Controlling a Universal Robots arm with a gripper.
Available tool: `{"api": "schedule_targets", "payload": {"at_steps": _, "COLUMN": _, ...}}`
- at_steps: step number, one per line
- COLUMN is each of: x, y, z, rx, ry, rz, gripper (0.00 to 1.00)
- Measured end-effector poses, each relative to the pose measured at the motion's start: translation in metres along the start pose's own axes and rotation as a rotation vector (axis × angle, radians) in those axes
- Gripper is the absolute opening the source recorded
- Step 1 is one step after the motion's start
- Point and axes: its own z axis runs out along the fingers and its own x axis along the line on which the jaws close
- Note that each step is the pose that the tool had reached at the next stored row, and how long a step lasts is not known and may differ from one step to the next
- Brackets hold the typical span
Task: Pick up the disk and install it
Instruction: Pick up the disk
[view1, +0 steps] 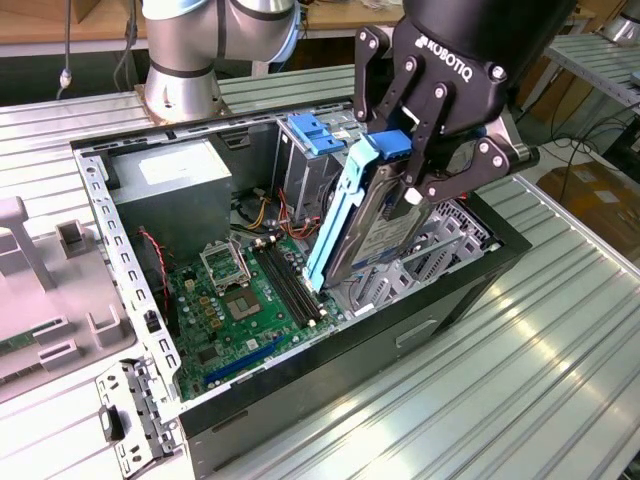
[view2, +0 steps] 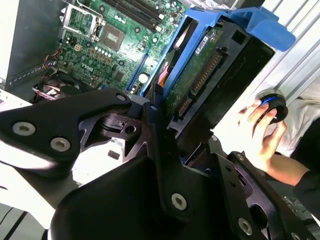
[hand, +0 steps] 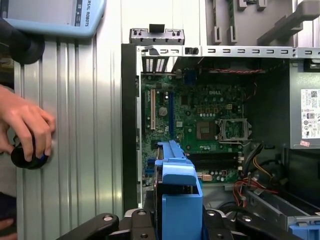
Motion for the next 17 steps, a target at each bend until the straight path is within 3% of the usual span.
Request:
{"api": "schedule_targets", "payload": {"at_steps": 12, "x": 0.0062, "y": -0.0191, "z": -0.0003, "rx": -0.0036, "ry": 0.0, "rz": 0.0, "gripper": 0.36}}
{"api": "schedule_targets", "payload": {"at_steps": 17, "x": 0.0102, "y": -0.0307, "z": -0.0005, "rx": -0.0063, "ry": -0.0001, "rz": 0.0, "gripper": 0.36}}
